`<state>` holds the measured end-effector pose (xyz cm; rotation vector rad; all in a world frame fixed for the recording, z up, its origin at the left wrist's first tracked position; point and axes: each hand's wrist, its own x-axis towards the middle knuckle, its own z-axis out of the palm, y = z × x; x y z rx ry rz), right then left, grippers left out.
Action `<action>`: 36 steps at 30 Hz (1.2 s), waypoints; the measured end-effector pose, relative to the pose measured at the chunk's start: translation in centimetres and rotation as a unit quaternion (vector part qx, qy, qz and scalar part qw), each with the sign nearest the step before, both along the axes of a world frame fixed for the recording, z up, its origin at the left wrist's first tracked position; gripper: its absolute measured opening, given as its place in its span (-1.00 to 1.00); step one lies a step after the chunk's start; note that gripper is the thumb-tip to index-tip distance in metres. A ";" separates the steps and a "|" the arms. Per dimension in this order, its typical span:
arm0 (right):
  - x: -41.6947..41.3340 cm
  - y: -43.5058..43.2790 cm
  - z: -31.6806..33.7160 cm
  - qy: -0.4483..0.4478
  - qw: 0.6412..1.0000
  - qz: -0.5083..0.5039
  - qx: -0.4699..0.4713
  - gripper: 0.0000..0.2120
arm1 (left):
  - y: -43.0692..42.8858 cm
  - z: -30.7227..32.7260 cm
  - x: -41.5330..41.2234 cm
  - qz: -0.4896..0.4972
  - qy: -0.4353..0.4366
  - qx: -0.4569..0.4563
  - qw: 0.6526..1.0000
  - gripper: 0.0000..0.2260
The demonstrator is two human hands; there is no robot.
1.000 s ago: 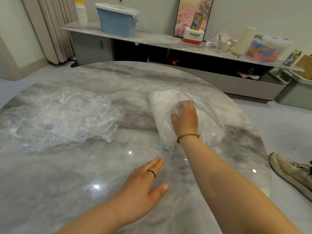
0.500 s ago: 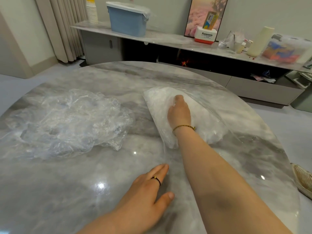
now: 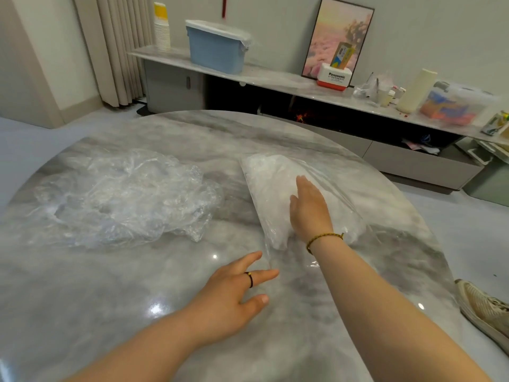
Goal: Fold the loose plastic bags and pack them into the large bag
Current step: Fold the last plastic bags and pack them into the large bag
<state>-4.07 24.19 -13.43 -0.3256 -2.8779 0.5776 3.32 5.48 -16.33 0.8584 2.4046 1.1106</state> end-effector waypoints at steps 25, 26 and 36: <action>3.4 -18.6 -0.2 0.006 0.949 0.282 0.142 -0.52 | -16.7 1.5 -2.5 0.274 0.051 -0.277 0.920 -0.41; 2.9 -19.2 -0.4 0.003 0.948 0.275 0.157 -0.48 | -17.5 1.4 -2.6 0.276 0.040 -0.268 0.922 -0.41; 0.4 -20.8 -1.6 0.180 0.917 0.300 0.193 -0.68 | -19.0 0.6 -2.6 0.332 0.143 -0.149 0.920 -0.38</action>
